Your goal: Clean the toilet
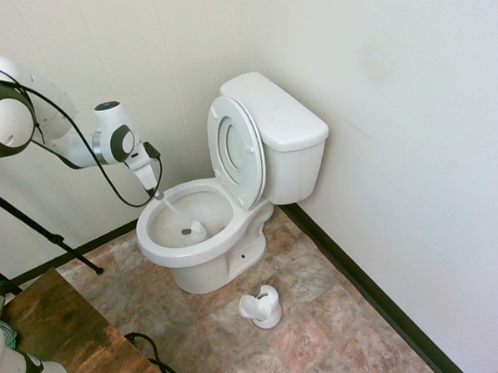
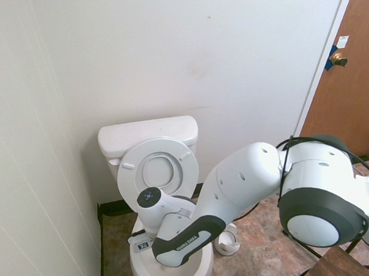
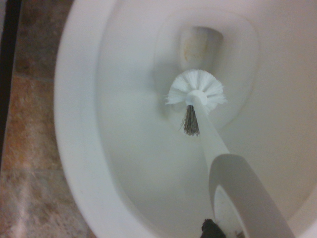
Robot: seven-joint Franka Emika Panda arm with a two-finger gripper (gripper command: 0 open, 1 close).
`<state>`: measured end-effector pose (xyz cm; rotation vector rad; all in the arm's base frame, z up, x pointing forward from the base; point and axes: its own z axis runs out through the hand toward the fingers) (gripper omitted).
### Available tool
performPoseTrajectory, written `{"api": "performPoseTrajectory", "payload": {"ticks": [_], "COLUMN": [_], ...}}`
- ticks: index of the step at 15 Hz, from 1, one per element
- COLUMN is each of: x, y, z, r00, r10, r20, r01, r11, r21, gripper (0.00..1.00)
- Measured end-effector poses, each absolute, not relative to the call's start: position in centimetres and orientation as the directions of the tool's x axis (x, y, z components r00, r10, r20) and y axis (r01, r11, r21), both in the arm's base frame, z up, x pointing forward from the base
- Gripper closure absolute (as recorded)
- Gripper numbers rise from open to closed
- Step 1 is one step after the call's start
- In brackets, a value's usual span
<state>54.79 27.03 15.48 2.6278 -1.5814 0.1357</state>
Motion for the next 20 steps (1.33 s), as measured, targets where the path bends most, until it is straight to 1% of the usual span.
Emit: {"api": "performPoseTrajectory", "payload": {"ticks": [4,8,13,20], "x": [55.7,59.3,64.0,65.9], "y": [21.1,17.8,18.9,23.6], "z": [15.1,15.1,16.0,16.8], "r00": [0.428,0.382,0.362,0.36], "r10": [-0.898,-0.916,-0.919,-0.914], "r20": [0.1,0.119,0.158,0.188], "r01": [-0.904,-0.922,-0.92,-0.905], "r11": [-0.427,-0.386,-0.379,-0.391], "r21": [0.035,-0.012,-0.096,-0.166], "gripper": [1.0,1.0,1.0,1.0]}}
